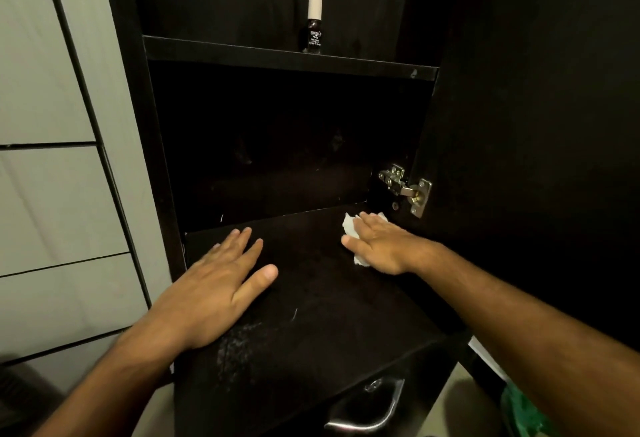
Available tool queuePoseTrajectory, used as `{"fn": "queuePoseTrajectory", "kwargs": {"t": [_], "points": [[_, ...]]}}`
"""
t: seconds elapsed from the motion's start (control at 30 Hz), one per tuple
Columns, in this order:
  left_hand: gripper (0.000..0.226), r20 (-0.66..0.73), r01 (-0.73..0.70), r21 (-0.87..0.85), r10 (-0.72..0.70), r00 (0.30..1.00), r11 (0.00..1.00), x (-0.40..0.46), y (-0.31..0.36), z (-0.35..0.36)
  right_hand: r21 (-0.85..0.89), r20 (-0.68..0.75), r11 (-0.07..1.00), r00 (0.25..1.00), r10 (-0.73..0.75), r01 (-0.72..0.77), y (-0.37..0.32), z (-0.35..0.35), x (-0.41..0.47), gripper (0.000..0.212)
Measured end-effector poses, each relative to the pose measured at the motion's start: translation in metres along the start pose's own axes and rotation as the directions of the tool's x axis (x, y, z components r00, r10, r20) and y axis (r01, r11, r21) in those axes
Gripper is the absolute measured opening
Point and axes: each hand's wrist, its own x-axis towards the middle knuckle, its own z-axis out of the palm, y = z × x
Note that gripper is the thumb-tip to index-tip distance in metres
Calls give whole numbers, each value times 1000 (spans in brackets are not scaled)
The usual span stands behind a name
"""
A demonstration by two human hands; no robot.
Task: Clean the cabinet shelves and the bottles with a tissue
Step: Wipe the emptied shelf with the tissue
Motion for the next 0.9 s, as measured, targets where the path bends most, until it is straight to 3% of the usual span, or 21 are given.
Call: {"fn": "queuePoseTrajectory", "kwargs": {"t": [0.2,0.43,0.73,0.9], "points": [[121,-2,29,-11,-29,1000,1000,1,1,-1,-13,-26,994,994,105,-105,-29,-2,54,85],[119,-1,21,-21,-21,1000,1000,1,2,-2,34,18,995,995,-96,95,-17,5,16,73],[117,-13,24,-38,-24,1000,999,1,1,-2,17,1,992,993,122,-122,-2,-7,34,75],[118,-14,27,-37,-27,1000,999,0,1,-2,-12,-342,997,937,69,-78,-18,-17,8,46]]}}
